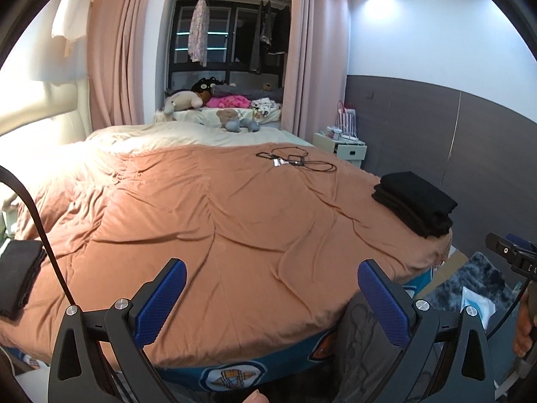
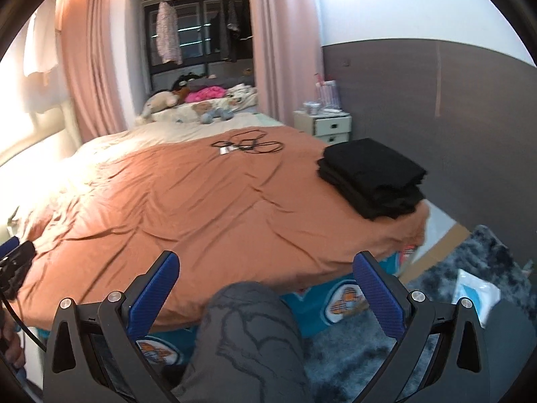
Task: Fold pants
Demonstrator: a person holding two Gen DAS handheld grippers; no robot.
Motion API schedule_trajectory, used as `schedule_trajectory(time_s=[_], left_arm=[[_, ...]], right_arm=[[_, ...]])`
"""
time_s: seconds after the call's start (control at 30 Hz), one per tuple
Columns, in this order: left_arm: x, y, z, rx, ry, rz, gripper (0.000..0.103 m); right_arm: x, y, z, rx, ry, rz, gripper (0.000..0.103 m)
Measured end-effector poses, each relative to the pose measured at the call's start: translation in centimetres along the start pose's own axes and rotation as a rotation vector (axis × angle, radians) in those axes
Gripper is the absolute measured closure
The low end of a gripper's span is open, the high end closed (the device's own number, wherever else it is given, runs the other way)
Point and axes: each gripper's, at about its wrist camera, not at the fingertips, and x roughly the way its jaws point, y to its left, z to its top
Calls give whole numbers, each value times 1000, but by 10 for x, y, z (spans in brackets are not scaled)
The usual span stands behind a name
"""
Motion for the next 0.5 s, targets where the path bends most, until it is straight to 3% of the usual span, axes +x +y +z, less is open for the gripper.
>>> schedule_trajectory(time_s=[0.5], left_arm=[[-5, -9, -14, -1, -8, -4, 0]], right_arm=[[-7, 6, -19, -9, -23, -21, 0]])
